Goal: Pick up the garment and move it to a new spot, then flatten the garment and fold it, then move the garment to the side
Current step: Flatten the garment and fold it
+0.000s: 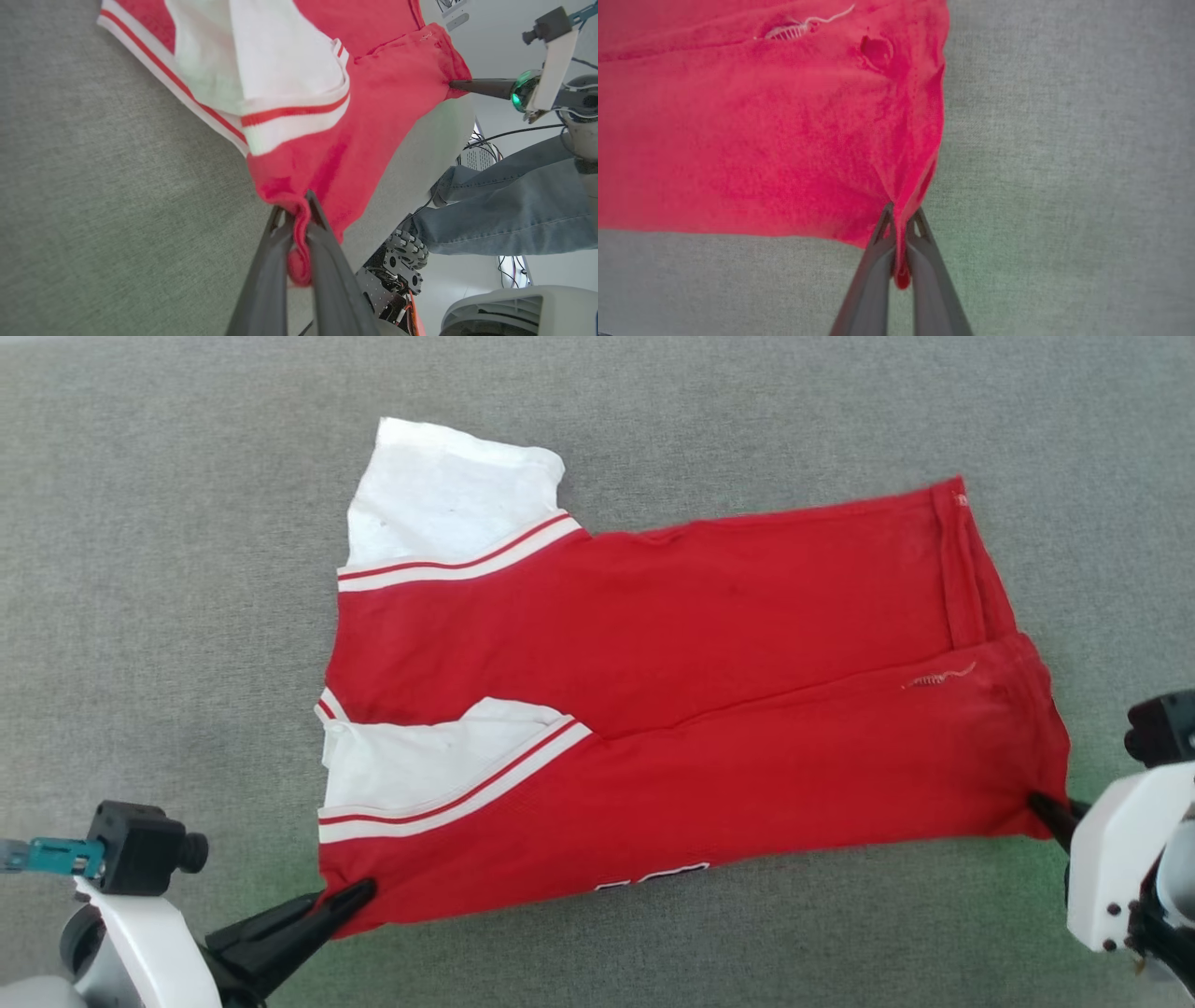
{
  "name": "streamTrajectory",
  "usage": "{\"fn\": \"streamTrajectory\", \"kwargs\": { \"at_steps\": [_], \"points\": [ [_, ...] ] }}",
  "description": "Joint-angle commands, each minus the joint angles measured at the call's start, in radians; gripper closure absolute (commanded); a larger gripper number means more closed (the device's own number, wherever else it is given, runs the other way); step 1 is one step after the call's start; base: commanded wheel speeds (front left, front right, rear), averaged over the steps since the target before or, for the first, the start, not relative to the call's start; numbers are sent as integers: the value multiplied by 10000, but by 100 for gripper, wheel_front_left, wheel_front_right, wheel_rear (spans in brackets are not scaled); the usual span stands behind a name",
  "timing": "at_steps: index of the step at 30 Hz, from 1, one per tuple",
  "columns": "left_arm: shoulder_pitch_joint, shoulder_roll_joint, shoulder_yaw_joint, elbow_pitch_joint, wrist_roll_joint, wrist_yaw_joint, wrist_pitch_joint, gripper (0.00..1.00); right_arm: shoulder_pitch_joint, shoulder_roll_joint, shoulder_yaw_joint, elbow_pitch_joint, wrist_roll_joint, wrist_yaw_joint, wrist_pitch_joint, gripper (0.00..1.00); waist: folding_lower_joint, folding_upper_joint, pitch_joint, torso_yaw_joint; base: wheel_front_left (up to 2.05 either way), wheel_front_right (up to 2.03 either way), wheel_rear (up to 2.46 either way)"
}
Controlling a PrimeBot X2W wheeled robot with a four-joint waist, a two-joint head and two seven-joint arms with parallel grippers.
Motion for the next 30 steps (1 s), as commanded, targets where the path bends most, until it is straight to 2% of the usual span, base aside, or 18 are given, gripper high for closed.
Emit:
{"fn": "streamTrajectory", "kwargs": {
  "at_steps": [1, 2, 3, 4, 5, 6, 7, 9, 10, 12, 13, 18, 21, 25, 30],
  "points": [
    [132, -120, 7, 42, 51, 22, -123, 100, 224, 22, -100, -141, 85, -5, 37, 100, 0, -1, -36, 55, 0, 0, 0],
    [143, -178, -8, 77, 89, 22, -199, 100, 351, 30, -217, -259, 30, -5, 1, 100, 0, -1, -59, 91, 0, 0, 0],
    [113, -227, -11, 146, 116, 22, -243, 94, 389, 37, -276, -295, -35, -5, -103, 71, 0, -1, -85, 115, 0, 0, 0],
    [91, -274, -18, 199, 110, 22, -286, 81, 413, 71, -331, -334, -57, -5, -173, 51, 0, -1, -110, 129, 0, 0, 0],
    [76, -312, -20, 254, 112, 22, -312, 66, 409, 110, -394, -369, -106, -5, -296, 11, 0, -1, -142, 142, 0, 0, 0],
    [49, -350, -21, 352, 146, 22, -376, 55, 429, 162, -457, -383, -127, -5, -395, 0, 0, -1, -188, 159, 0, 0, 0],
    [48, -386, -24, 441, 118, 22, -442, 51, 464, 234, -462, -423, -86, -5, -468, 0, 0, -1, -229, 165, 0, 0, 0],
    [31, -439, 0, 614, 183, 22, -679, 34, 504, 294, -485, -556, -25, -5, -678, 0, 0, -1, -319, 152, 0, 0, 0],
    [31, -439, 0, 614, 183, 22, -679, 34, 504, 294, -485, -556, -25, -5, -678, 0, 0, -1, -319, 152, 0, 0, 0],
    [76, -449, 116, 792, 120, 22, -921, 5, 514, 357, -591, -673, -123, -5, -1044, 0, 0, -1, -398, 132, 0, 0, 0],
    [112, -420, 172, 915, 143, 24, -1012, 0, 488, 446, -619, -724, -193, -5, -1302, 0, 0, -1, -449, 111, 0, 0, 0],
    [100, -335, 997, 1910, 260, 24, -1225, 0, 134, 756, -324, -746, -934, -5, -3406, 0, 0, -1, -555, -56, 0, 0, 0],
    [61, -603, 1865, 2948, 190, 22, -1240, 0, -206, 1149, 163, -486, -1391, -5, -4753, 0, 0, -1, -556, -295, 0, 0, 0],
    [-306, -844, 2595, 4065, 789, 22, -1242, 0, -712, 1831, 609, -60, -1945, -5, -6547, 0, 0, -1, -450, -779, 0, 0, 0],
    [-1425, -1041, 3047, 5290, 1188, 24, -1083, 0, -1007, 2341, 924, 199, -2301, -5, -8243, 0, 0, -1, -112, -1382, 0, 0, 0]
  ]
}}
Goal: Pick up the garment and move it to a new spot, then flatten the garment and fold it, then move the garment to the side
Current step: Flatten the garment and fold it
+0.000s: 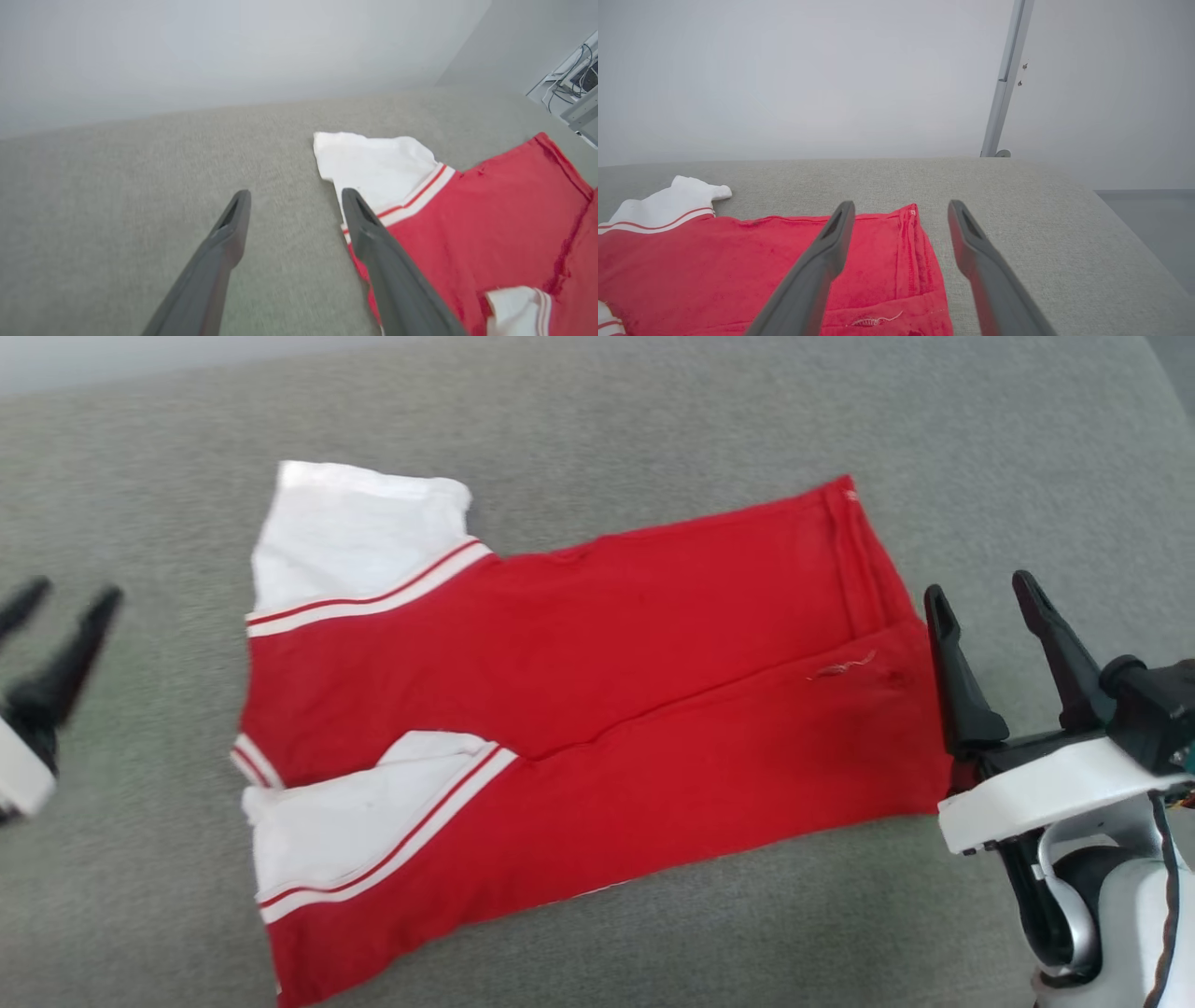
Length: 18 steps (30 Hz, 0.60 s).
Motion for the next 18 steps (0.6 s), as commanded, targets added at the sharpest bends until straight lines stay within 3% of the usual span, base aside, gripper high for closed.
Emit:
{"fn": "streamTrajectory", "kwargs": {
  "at_steps": [1, 10, 18],
  "points": [
    [-358, -116, 48, 106, -11, 26, 229, 0, -48, 64, 49, -33, -75, -5, -229, 0, 0, 0, 300, -347, 0, 0, 0],
    [-3085, 59, -452, 409, 47, 26, 3288, 0, 480, 127, 378, -300, 722, -5, -1158, 0, 0, 0, 1335, -1216, 0, 0, 0],
    [-4361, 651, -893, 85, -1162, 24, 6246, 0, 561, 125, 621, -307, 1042, -5, -1426, 0, 0, 0, 2057, -1860, 0, 0, 0]
  ]
}}
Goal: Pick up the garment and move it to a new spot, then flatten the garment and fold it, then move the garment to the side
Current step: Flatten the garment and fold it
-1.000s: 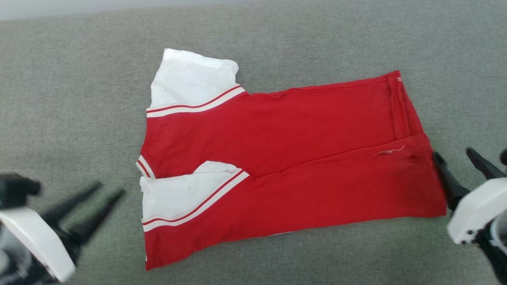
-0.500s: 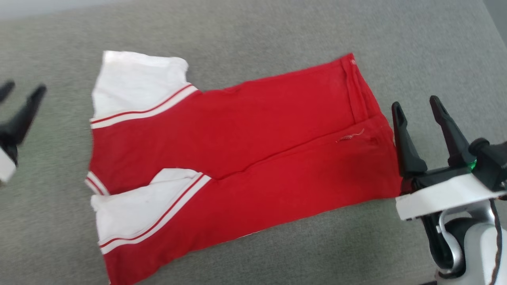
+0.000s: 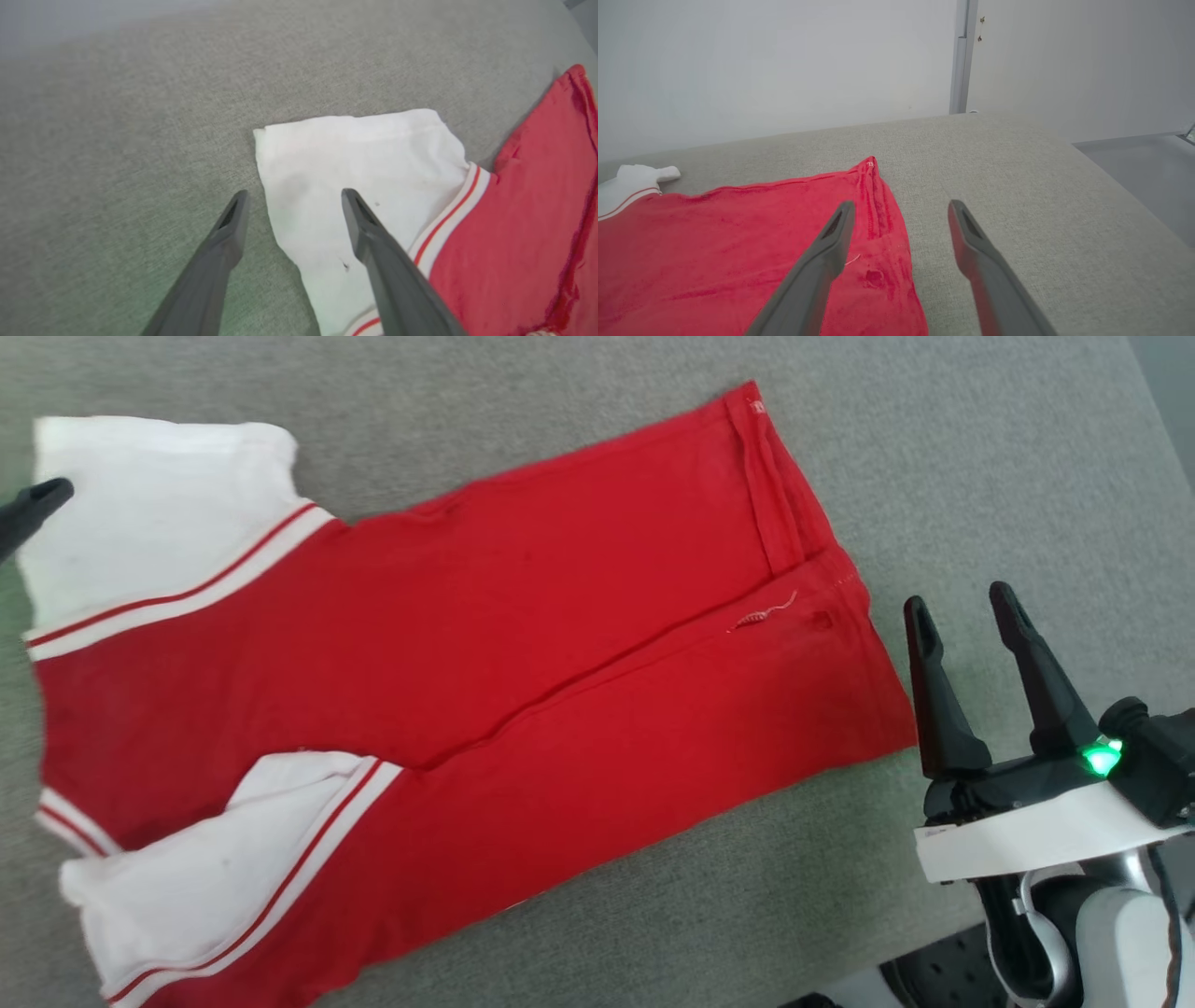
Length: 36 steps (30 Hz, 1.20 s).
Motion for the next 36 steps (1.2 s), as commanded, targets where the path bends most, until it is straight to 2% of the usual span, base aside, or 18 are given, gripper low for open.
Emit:
{"fn": "streamTrajectory", "kwargs": {
  "at_steps": [1, 4, 8, 11, 14, 15, 16, 17, 18, 19, 24, 30, 36],
  "points": [
    [-294, 169, 40, -42, -198, 26, 336, 0, 43, 19, 77, 9, 79, -5, -97, 0, 0, 0, 299, -276, 0, 0, 0],
    [-641, 384, 65, 48, -571, 24, 1178, 0, 121, 18, 172, 11, 184, -5, -208, 0, 0, 0, 532, -471, 0, 0, 0],
    [-971, 509, -19, 260, -356, 26, 1690, 0, 139, 16, 276, -10, 267, -5, -319, 0, 0, 0, 714, -655, 0, 0, 0],
    [-1064, 468, -223, 353, -253, 26, 2110, 0, 188, 16, 290, -35, 333, -5, -462, 0, 0, 0, 840, -800, 0, 0, 0],
    [-1035, 336, -289, 291, -759, 24, 2635, 0, 261, 16, 338, -2, 416, -5, -582, 0, 0, 0, 937, -902, 0, 0, 0],
    [-1022, 321, -347, 180, -835, 24, 2871, 4, 295, 16, 352, 14, 434, -5, -619, 0, 0, 0, 955, -915, 0, 0, 0],
    [-1044, 322, -399, -11, -837, 15, 3058, 22, 310, 16, 362, 17, 444, -5, -649, 0, 0, 0, 977, -923, 0, 0, 0],
    [-1090, 366, -404, -101, -796, 15, 3101, 52, 324, 16, 357, 26, 457, -5, -649, 0, 0, 0, 1001, -924, 0, 0, 0],
    [-1127, 410, -392, -142, -766, 15, 3106, 66, 318, 16, 352, 33, 466, -5, -667, 0, 0, 0, 1018, -923, 0, 0, 0],
    [-1156, 419, -381, -187, -756, 15, 3103, 100, 275, 16, 347, 43, 457, -5, -638, 0, 0, 0, 1033, -919, 0, 0, 0],
    [-1317, 367, -428, -352, -336, 17, 2653, 100, -348, 17, 568, 7, -129, -5, 335, 0, 0, 0, 1060, -778, 0, 0, 0],
    [-1628, 156, -548, -726, 157, 17, 2229, 100, -2256, 9, 1098, 168, -1141, -5, 3123, 0, 0, 0, 1133, -409, 0, 0, 0],
    [-1917, -135, -752, -959, 197, 17, 1886, 100, -4805, -13, 1276, 1644, -599, -5, 5872, 0, 0, 0, 1222, 49, 0, 0, 0]
  ]
}}
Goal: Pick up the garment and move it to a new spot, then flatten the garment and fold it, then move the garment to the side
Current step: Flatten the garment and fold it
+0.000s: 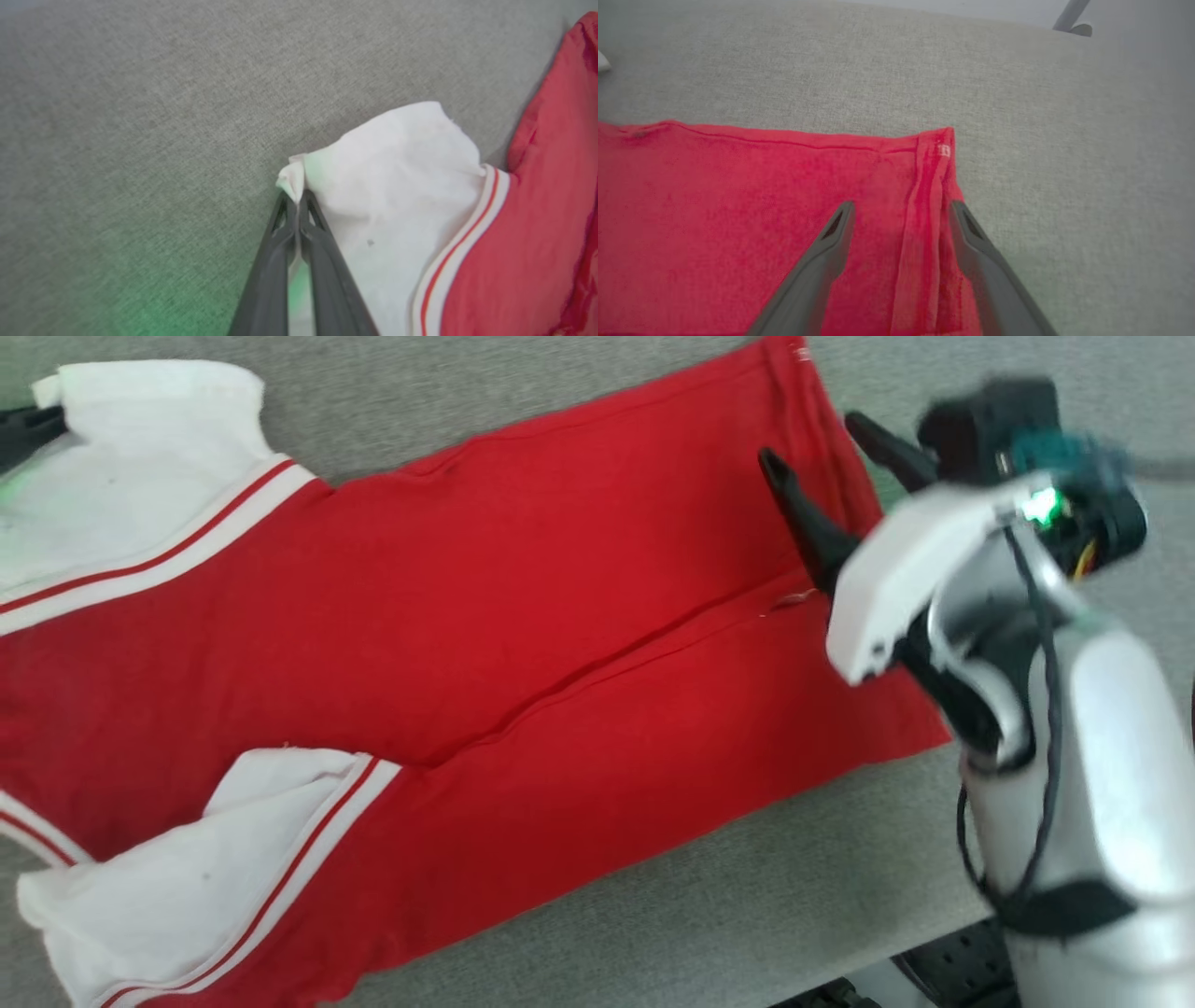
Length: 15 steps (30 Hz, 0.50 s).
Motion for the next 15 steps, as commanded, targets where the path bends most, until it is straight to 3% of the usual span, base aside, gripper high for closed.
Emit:
{"fn": "streamTrajectory", "kwargs": {
  "at_steps": [1, 9, 14, 15],
  "points": [
    [-72, -120, -153, -54, -19, 5, -52, 100, -646, -32, -66, 446, 162, -7, 497, 0, 0, 0, 65, 213, 0, 0, 0],
    [-434, -373, -558, -231, -60, 8, -344, 100, -2826, -249, -533, 2856, 166, -7, 2367, 0, 0, 0, 216, 652, 0, 0, 0],
    [-548, -448, -718, -264, -169, 13, -493, 100, -3146, -232, -730, 3624, 139, -7, 3126, 0, 0, 0, 212, 739, 0, 0, 0],
    [-582, -494, -751, -272, -196, 13, -560, 100, -3185, -230, -653, 3708, 212, -7, 3253, 30, 0, 0, 206, 770, 0, 0, 0]
  ]
}}
